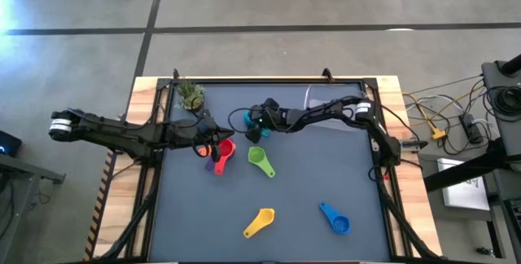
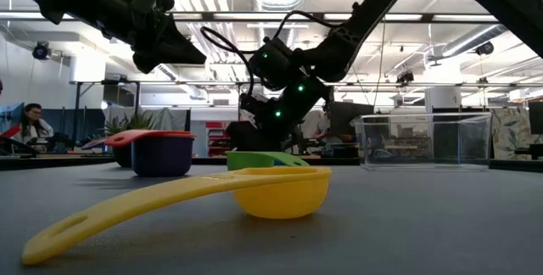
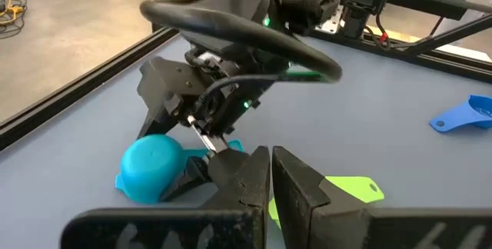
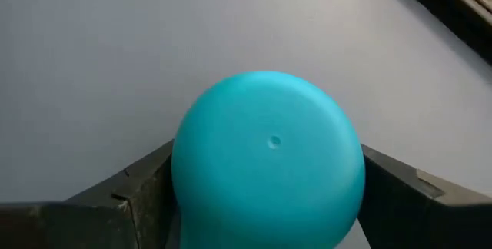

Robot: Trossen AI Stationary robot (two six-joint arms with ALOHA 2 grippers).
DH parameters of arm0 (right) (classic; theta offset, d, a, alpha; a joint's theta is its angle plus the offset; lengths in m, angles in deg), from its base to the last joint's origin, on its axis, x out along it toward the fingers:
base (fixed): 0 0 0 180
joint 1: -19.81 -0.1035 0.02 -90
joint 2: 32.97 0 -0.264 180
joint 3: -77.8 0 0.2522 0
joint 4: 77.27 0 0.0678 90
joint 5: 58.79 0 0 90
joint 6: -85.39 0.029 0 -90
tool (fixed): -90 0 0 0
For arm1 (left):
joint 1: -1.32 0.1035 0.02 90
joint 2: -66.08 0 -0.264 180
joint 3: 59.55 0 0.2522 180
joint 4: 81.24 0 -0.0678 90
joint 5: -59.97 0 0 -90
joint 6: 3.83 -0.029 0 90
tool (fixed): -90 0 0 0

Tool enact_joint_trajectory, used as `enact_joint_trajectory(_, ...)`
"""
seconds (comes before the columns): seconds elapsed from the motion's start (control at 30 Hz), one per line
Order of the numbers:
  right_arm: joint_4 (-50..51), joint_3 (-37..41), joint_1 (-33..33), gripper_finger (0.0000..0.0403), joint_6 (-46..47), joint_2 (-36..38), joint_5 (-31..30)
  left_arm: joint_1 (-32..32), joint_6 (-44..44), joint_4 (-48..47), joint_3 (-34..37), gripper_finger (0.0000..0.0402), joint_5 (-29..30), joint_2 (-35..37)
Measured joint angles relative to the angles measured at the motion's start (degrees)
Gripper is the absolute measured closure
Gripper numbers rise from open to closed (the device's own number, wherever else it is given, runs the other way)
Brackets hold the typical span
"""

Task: Nest measuring cups in basket
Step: Stack the light blue measuring cup on top of the red measuring cup

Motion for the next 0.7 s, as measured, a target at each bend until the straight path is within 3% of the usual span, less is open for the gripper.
enact_joint_trajectory(0.1,-0.1,0.5,-0.1,0.0106,-0.1,2.4,1.0,0.0,0.2,0.0,0.0,0.0402,0.0,0.0)
enact_joint_trajectory(0.23,-4.0,3.6,-0.2,0.0106,0.6,7.1,8.0,-0.3,0.4,0.2,0.0,0.0402,-0.4,0.0)
enact_joint_trajectory(0.37,-14.2,10.4,-0.3,0.0106,1.0,13.5,12.1,-0.6,0.4,0.9,0.0,0.0402,-0.4,0.4)
enact_joint_trajectory(0.5,-32.7,20.9,0.0,0.0106,3.3,20.8,17.9,-1.0,-0.6,1.6,0.0,0.0402,-0.4,1.4)
enact_joint_trajectory(0.6,-53.2,29.5,0.2,0.0106,7.0,23.7,23.3,-1.3,-1.7,3.2,0.0,0.0402,-0.4,1.7)
enact_joint_trajectory(0.7,-73.4,35.2,0.1,0.0106,11.8,24.3,24.2,-1.3,-2.2,7.0,0.0,0.0402,-0.4,0.6)
